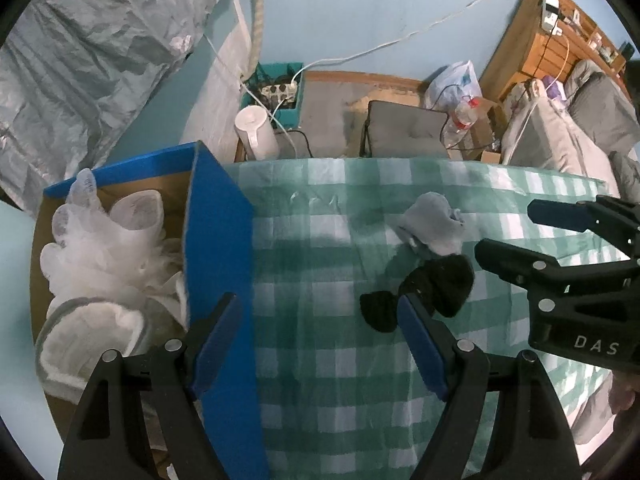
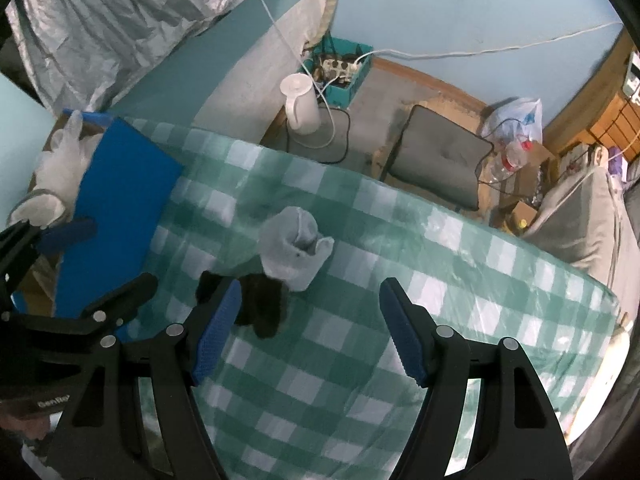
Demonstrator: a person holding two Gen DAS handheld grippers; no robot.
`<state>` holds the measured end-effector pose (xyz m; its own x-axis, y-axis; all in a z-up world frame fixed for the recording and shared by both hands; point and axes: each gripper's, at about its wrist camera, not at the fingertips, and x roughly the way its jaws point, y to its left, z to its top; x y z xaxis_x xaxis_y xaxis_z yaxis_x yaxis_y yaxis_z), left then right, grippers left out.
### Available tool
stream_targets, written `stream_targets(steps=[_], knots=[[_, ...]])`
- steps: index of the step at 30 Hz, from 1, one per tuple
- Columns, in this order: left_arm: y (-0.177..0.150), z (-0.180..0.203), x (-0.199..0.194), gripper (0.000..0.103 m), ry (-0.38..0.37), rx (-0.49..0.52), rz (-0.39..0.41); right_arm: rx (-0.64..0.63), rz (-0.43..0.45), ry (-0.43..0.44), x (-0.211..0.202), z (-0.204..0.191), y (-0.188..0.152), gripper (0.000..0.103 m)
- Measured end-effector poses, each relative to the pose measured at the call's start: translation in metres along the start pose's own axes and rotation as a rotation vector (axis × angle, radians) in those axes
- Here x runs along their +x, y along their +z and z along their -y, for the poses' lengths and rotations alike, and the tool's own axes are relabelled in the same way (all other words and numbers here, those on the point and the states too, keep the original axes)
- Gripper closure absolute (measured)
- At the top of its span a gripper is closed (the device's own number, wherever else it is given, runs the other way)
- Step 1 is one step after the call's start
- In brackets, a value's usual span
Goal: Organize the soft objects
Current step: 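Move both tools out over the tablecloth toward the black and white socks, then grasp the white sock with the right tool while the left tool grasps the black sock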
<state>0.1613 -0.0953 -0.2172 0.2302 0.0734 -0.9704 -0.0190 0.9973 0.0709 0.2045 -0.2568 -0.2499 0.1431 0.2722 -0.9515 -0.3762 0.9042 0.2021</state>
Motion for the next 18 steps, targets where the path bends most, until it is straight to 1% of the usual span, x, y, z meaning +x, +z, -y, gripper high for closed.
stream_targets(steps=[5,8,11,14,18], knots=[[0.007,0.001,0.008,0.022,-0.001,-0.003,-0.006,-0.004,-0.012,0.03,0.012,-0.001,0.012,0.031],[0.01,0.002,0.014,0.022,0.0,0.001,-0.015,-0.016,-0.024,0.028,0.021,-0.003,0.02,0.031],[0.013,0.004,0.02,0.022,0.008,0.01,-0.026,-0.028,-0.052,0.018,0.034,-0.003,0.026,0.031],[0.016,0.005,0.024,0.022,0.001,0.018,-0.036,-0.027,-0.07,0.027,0.044,-0.001,0.03,0.031],[0.018,0.01,0.027,0.021,0.012,0.057,-0.039,-0.033,-0.111,0.029,0.06,-0.002,0.031,0.031]])
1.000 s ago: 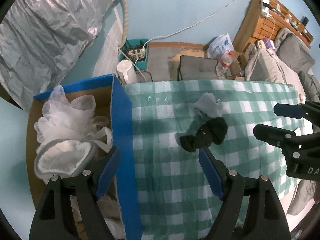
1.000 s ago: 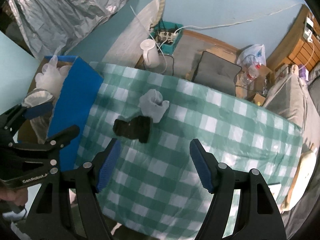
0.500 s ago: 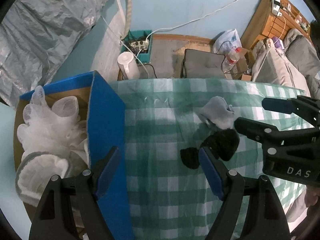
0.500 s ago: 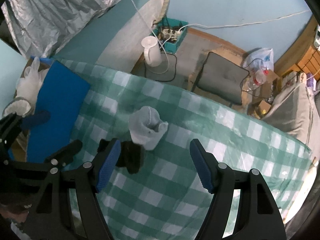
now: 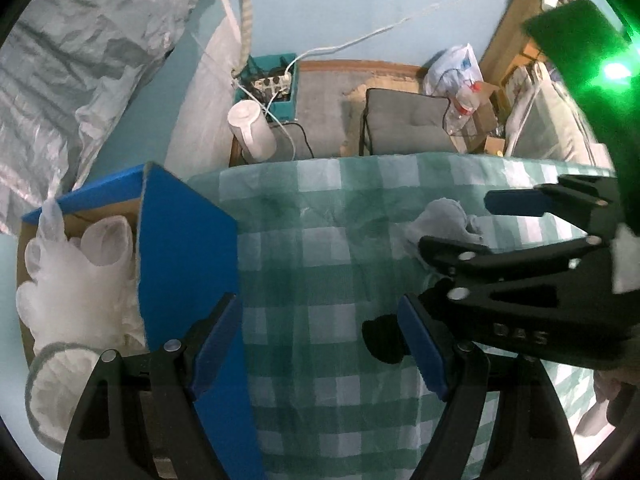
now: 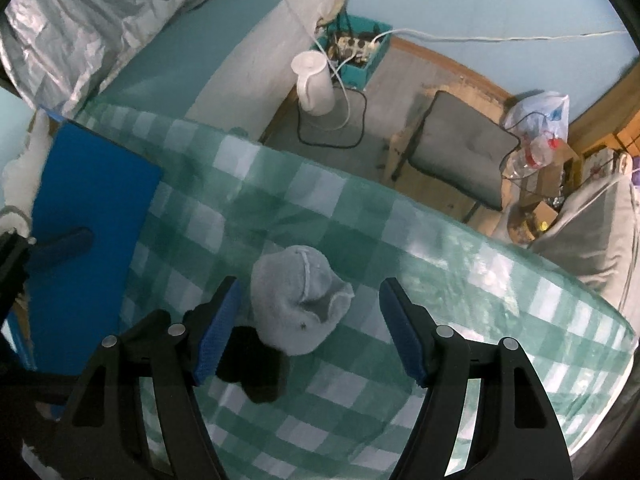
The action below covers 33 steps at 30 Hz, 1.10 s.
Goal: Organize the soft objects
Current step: 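Grasp the white sock with the right tool while the left tool grasps the black sock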
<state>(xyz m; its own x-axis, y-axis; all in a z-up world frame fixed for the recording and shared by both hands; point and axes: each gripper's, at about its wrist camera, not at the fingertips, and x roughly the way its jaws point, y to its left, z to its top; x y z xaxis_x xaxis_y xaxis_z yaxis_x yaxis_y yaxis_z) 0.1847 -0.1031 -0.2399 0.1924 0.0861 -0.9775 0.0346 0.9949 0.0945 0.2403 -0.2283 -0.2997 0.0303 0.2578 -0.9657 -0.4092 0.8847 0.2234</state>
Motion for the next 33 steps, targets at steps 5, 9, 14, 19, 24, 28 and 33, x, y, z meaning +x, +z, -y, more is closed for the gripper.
stream_targets(steps=[5,9,14,19,24,28,33], knots=[[0.001,0.001,0.001,0.021,-0.014,0.005,-0.003,0.03,-0.034,0.026,0.007,0.007,-0.004,0.061],[0.002,0.002,0.002,0.02,-0.032,-0.001,-0.004,0.072,-0.03,0.023,0.002,0.018,-0.011,0.071],[0.005,0.01,0.004,0.016,-0.046,0.028,0.003,0.121,-0.021,0.003,-0.008,0.032,-0.018,0.072],[0.005,0.02,0.006,0.016,-0.089,0.053,-0.016,0.146,-0.02,-0.005,-0.014,0.046,-0.032,0.072],[0.007,0.035,0.009,0.016,-0.123,0.064,-0.033,0.172,-0.026,0.0,-0.016,0.056,-0.052,0.072],[0.011,0.04,0.009,0.016,-0.151,0.051,-0.026,0.205,-0.025,0.007,-0.02,0.063,-0.072,0.072],[0.016,0.051,0.015,0.016,-0.168,0.076,-0.04,0.258,-0.028,0.017,-0.023,0.074,-0.094,0.072]])
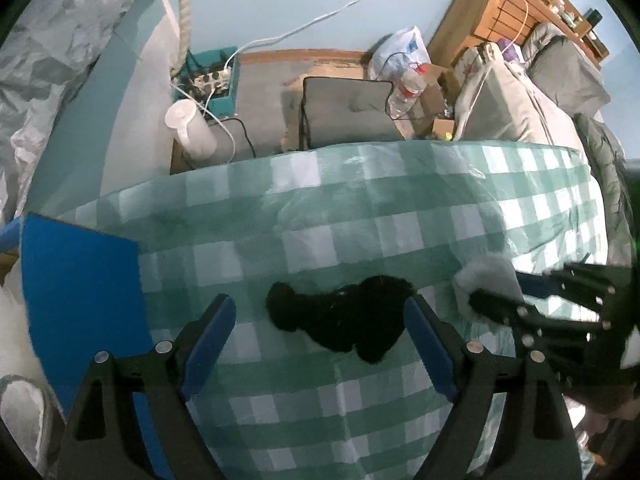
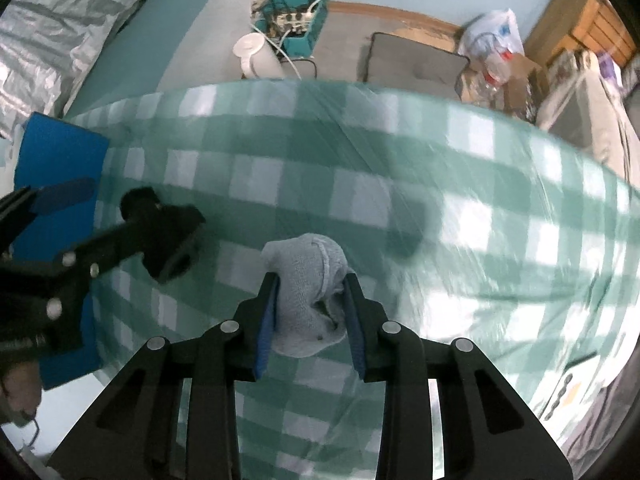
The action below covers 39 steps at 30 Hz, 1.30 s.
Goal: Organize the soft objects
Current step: 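Grasp the white sock with the right tool while the left tool grasps the black sock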
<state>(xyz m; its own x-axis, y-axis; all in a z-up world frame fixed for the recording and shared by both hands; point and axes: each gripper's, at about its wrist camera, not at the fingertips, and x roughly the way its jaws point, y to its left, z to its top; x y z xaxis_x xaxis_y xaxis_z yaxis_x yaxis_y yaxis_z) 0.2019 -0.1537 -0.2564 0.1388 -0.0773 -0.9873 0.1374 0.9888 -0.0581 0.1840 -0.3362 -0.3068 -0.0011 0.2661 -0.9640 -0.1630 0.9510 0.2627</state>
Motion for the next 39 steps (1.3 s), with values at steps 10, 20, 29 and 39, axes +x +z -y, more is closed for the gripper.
stream_targets(steps=[10,20,29,39], knots=[[0.003,0.02,0.037,0.014,0.037,0.078,-0.076,0.087,0.004,0.017,-0.008,0.019,-0.029,0.072],[-0.003,0.032,0.047,0.027,0.068,0.133,-0.074,0.121,0.02,0.027,-0.016,0.026,-0.046,0.072],[-0.006,0.036,0.037,0.069,0.125,0.165,-0.053,0.097,0.035,0.017,-0.02,0.027,-0.055,0.072],[-0.022,0.032,0.013,0.073,0.117,0.156,-0.006,0.082,0.066,0.004,-0.03,0.026,-0.059,0.072]])
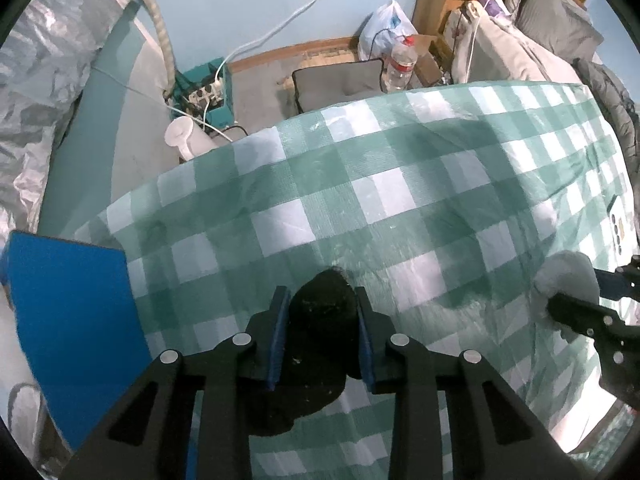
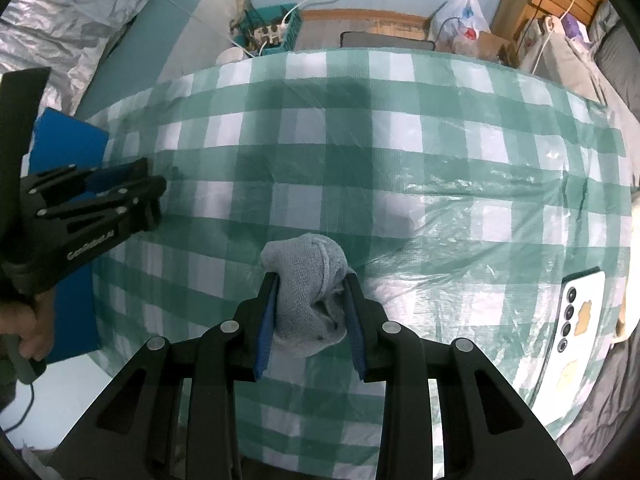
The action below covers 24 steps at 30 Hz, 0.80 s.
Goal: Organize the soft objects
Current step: 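Grasp the white sock with the right tool while the left tool grasps the black sock, then lift both socks and carry them over the cardboard box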
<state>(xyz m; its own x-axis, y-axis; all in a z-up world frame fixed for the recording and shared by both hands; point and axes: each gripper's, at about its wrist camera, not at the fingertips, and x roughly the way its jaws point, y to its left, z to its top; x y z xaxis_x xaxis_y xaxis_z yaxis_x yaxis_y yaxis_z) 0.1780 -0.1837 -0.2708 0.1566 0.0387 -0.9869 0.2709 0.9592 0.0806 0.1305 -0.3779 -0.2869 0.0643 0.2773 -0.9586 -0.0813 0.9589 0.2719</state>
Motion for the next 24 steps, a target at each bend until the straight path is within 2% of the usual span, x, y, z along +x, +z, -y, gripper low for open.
stream_targets(steps=[10,24], knots=[[-0.009,-0.007,-0.028,0.073,0.006,-0.016,0.044,-0.041,0.038,-0.027,-0.018,-0.01,-0.002,0.072],[-0.029,-0.01,-0.082,0.073,-0.009,-0.028,0.118,-0.132,0.102,-0.036,-0.057,-0.043,-0.002,0.072]])
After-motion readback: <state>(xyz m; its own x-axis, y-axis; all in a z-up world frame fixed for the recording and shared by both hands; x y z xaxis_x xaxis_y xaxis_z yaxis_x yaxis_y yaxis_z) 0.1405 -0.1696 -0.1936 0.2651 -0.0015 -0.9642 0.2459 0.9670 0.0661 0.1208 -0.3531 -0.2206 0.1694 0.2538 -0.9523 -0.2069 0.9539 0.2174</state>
